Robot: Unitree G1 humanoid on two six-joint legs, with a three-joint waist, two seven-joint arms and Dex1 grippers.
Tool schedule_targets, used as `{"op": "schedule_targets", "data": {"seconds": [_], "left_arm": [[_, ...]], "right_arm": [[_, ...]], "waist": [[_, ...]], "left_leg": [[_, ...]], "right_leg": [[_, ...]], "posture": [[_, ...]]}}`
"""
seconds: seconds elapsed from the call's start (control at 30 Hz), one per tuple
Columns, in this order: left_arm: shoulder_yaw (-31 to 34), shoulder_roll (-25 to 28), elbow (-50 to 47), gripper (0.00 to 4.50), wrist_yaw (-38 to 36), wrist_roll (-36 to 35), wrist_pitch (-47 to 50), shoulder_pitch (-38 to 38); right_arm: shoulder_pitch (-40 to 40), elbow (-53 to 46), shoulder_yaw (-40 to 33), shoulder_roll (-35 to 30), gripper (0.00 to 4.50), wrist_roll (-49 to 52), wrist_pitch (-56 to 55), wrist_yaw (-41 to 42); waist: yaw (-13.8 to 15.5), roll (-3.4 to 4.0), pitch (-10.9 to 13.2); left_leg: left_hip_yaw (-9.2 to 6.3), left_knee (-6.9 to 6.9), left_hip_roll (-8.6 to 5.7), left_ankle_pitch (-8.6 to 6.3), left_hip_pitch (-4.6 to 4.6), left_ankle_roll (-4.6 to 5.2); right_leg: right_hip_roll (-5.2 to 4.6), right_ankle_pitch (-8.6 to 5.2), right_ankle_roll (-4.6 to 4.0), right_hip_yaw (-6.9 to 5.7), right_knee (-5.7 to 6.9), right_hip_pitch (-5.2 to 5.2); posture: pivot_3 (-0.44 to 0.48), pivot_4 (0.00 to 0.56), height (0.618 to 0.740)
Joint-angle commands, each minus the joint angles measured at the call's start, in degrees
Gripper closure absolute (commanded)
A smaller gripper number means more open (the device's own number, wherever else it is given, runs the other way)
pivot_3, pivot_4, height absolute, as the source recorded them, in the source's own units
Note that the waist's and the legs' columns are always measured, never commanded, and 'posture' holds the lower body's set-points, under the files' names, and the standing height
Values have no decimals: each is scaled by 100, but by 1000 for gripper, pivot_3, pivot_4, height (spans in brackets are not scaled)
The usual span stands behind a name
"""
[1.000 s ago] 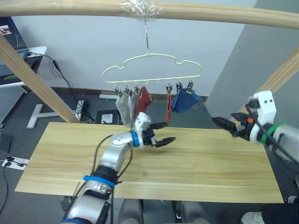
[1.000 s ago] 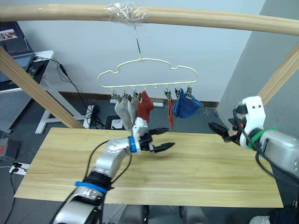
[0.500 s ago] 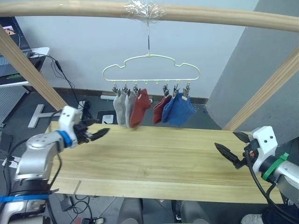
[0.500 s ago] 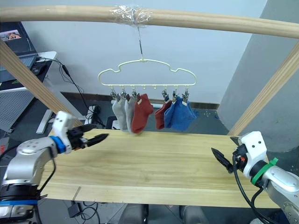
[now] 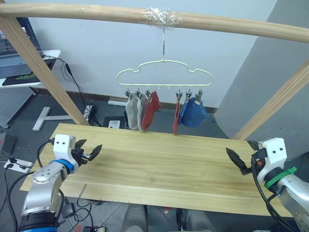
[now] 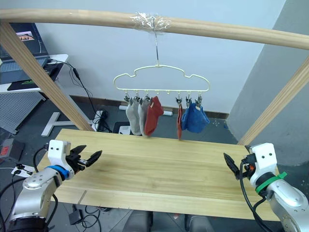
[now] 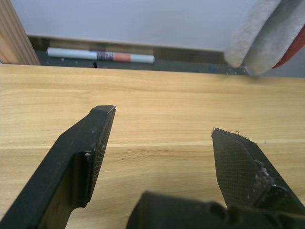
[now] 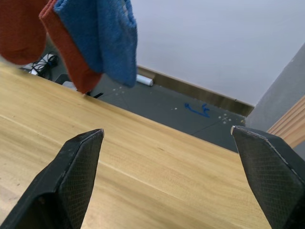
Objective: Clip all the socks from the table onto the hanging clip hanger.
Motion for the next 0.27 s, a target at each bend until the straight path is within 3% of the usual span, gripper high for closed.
{"op": "schedule_targets", "data": {"seconds": [0.03, 0.27], "left_arm": [[98, -68, -414, 795, 253, 61, -125, 82], [23, -144, -682, 795, 424, 61, 42, 153]], "right_arm": [[-86, 15, 44, 142, 0, -341, -65, -205], [-388, 209, 312, 613, 0, -660, -4, -387]], "waist": [[18, -3, -15], [20, -1, -84]], "left_leg": [[4, -1, -1, 0, 21, 0], [15, -3, -1, 5, 55, 10]], "right_leg": [[0, -1, 1, 4, 0, 18], [1, -6, 12, 22, -1, 40]], "posture": [[234, 125, 740], [255, 117, 740]]}}
